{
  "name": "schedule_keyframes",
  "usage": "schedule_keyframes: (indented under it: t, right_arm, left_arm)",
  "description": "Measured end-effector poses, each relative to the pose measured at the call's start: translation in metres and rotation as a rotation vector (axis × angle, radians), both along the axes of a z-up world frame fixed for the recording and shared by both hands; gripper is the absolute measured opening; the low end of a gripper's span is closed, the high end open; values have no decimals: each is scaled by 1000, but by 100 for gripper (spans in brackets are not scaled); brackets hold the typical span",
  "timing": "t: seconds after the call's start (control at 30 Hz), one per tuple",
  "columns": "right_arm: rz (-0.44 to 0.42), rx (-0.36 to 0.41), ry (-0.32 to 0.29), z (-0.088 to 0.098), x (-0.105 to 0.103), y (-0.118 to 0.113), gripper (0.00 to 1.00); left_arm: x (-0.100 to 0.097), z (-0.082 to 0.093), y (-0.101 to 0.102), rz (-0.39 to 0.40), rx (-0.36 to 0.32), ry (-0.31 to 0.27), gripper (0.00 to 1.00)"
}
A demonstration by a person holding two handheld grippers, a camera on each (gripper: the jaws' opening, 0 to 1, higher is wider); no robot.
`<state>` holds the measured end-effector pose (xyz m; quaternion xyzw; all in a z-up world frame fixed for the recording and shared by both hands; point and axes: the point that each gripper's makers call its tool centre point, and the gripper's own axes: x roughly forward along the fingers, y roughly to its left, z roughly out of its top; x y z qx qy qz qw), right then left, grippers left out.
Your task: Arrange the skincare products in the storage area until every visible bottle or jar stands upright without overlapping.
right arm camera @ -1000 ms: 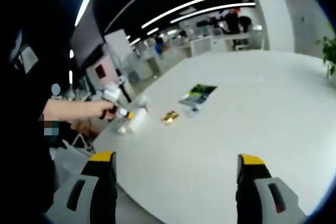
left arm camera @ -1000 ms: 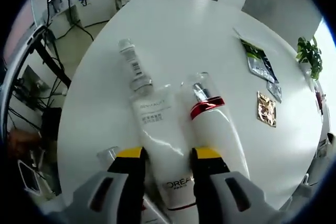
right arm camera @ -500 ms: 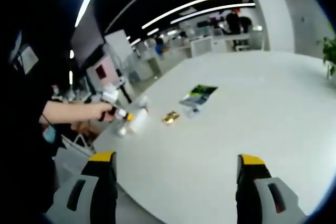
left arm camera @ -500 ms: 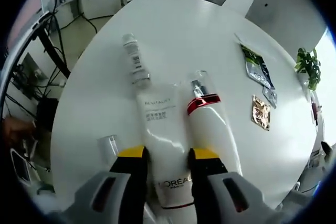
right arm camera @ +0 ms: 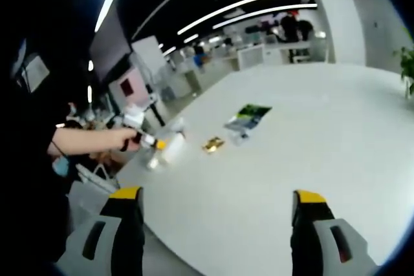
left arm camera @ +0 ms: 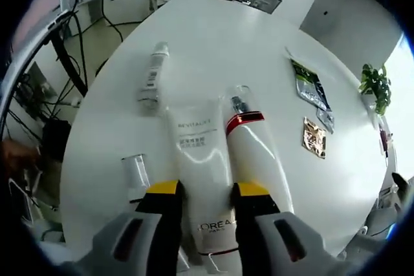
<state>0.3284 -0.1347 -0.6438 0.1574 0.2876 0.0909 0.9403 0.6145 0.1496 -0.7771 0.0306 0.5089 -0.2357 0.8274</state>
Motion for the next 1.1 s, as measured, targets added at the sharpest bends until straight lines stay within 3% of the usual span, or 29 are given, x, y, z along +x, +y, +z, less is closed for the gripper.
schedule_keyframes:
  t: [0.57, 0.73, 1.1]
  right_arm:
    - [13, 4, -9, 2, 2, 4, 97]
    - [17, 5, -12, 2, 3, 5, 97]
    - [28, 5, -14, 3, 4, 8, 97]
  left_arm:
    - [-2, 31, -8, -58, -60, -150, 25]
    - [-2, 41, -9, -86, -63, -222, 25]
    - [-7, 52, -11, -101, -75, -278, 25]
